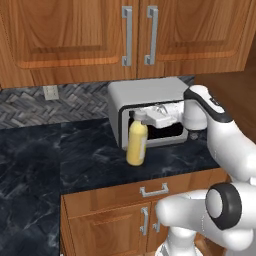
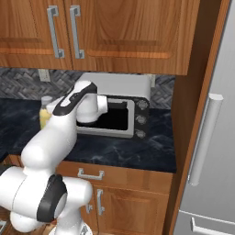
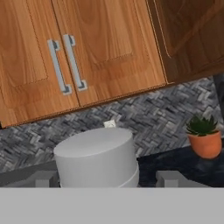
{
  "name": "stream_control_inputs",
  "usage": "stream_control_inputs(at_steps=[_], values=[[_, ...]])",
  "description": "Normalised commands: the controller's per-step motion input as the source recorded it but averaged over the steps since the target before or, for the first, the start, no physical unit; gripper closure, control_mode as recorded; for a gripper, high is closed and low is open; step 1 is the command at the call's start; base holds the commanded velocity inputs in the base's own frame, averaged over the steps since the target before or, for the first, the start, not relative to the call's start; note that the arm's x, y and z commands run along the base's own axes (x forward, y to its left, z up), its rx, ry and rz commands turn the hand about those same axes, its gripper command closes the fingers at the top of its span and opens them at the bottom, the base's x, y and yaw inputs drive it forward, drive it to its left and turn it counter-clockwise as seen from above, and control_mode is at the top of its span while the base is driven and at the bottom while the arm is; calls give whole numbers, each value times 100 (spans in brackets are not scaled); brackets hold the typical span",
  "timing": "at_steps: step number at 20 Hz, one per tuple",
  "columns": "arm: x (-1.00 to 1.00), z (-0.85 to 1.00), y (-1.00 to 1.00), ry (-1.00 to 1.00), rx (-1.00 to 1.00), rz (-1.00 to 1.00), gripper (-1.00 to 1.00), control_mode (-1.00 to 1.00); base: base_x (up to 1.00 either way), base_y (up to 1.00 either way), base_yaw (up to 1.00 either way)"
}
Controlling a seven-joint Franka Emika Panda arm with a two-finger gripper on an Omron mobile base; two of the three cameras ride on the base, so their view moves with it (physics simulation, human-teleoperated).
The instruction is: There is a wine glass and glass cup on the dining counter. Place the wine bottle next to the wine glass and the juice bottle next to the glass cup.
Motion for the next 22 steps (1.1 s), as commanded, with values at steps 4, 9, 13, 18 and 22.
stream_control_inputs(at_steps=[4,9,13,18,22], values=[[-29,23,22,-6,4,3,100,-100,0,0,0],[-36,18,12,-14,-5,0,100,-100,0,0,0],[-42,12,4,-14,-11,0,100,-100,0,0,0],[-43,4,-2,-3,-3,-1,100,-100,0,0,0],[-42,6,-4,0,0,0,100,-100,0,0,0]])
